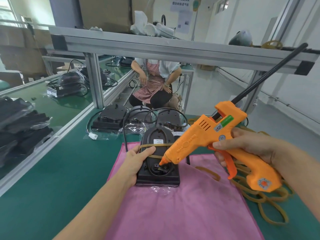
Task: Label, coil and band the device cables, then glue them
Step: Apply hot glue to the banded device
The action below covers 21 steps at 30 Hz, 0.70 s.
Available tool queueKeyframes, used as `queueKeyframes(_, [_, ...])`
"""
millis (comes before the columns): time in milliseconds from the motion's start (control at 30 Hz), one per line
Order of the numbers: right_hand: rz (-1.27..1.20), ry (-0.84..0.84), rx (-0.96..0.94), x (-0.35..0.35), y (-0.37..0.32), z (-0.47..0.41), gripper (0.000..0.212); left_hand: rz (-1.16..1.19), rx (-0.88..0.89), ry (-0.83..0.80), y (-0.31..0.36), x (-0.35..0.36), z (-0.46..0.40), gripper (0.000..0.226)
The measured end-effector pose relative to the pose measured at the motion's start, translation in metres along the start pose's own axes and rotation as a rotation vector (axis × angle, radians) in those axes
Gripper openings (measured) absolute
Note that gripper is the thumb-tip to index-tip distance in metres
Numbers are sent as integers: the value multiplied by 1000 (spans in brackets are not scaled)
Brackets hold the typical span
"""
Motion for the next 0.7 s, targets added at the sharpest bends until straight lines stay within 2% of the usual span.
queueKeyframes(100, [-30, -54, -14, 5, -5, 1, 20, -3, 1, 1, 0, 0, -1, 27])
queueKeyframes(333, [-36, -48, -14, 8, -6, -3, 30, -3, 2, -4, -1, -1, -3, 28])
queueKeyframes(700, [-25, -97, -10, 7, -9, -1, 23, -9, 5, 0, -2, -2, -4, 26])
Point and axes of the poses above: each hand's wrist, its own z-axis away from the middle knuckle, its own x-axis out of the palm, y = z × x, the point moved 2 cm from there along -z, towards the middle knuckle, and after that the axes turned 8 degrees about y, right-handed, at the moved point
